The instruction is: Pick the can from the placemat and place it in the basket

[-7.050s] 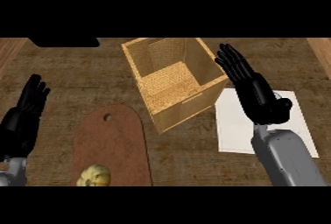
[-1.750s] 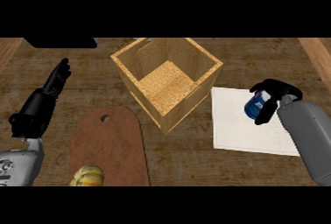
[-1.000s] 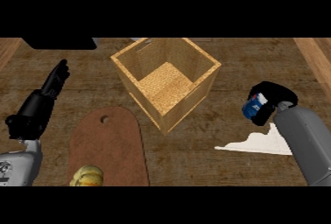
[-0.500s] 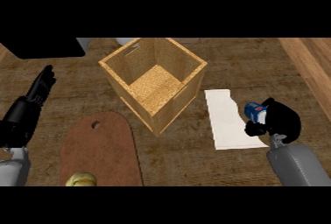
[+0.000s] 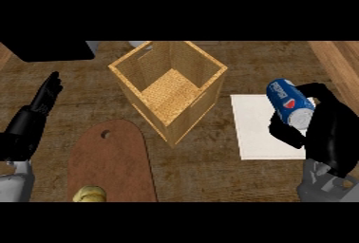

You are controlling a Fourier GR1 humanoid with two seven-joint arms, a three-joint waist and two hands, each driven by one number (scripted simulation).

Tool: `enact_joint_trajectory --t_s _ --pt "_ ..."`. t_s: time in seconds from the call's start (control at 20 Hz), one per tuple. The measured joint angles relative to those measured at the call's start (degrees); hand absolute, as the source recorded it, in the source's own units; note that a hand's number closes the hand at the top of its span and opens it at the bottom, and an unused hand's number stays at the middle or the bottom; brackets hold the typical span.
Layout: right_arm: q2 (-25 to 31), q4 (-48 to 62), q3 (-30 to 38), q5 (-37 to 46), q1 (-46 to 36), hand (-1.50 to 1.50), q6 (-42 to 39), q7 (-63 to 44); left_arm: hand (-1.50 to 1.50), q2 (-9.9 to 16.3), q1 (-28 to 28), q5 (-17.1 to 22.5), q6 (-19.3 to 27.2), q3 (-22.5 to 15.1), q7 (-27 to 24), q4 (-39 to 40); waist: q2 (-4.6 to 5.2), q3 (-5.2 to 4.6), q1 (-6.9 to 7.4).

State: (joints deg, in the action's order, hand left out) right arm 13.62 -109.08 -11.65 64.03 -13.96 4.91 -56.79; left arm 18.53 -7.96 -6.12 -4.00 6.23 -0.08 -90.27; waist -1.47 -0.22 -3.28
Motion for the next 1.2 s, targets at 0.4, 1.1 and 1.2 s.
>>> enact_joint_trajectory --t_s 0.4,1.1,1.2 --pt "-5.1 -15.6 -3.6 4.5 -15.7 1.50 -11.9 -5.3 0.00 -1.0 -2.3 -0.8 -0.4 -1.7 0.9 -0.3 0.87 0.05 2.60" --pt "-13.0 12.5 6.5 -3.2 -50.5 1.50 -16.4 -7.9 0.00 -1.8 -4.5 -1.2 -1.4 -2.6 -0.2 1.2 1.47 0.06 4.92" --pt "-13.1 17.2 7.7 -4.7 -53.2 1.50 -15.4 -8.3 0.00 -2.0 -5.0 -1.4 -1.3 -2.7 0.2 1.4 1.54 0.07 5.09"
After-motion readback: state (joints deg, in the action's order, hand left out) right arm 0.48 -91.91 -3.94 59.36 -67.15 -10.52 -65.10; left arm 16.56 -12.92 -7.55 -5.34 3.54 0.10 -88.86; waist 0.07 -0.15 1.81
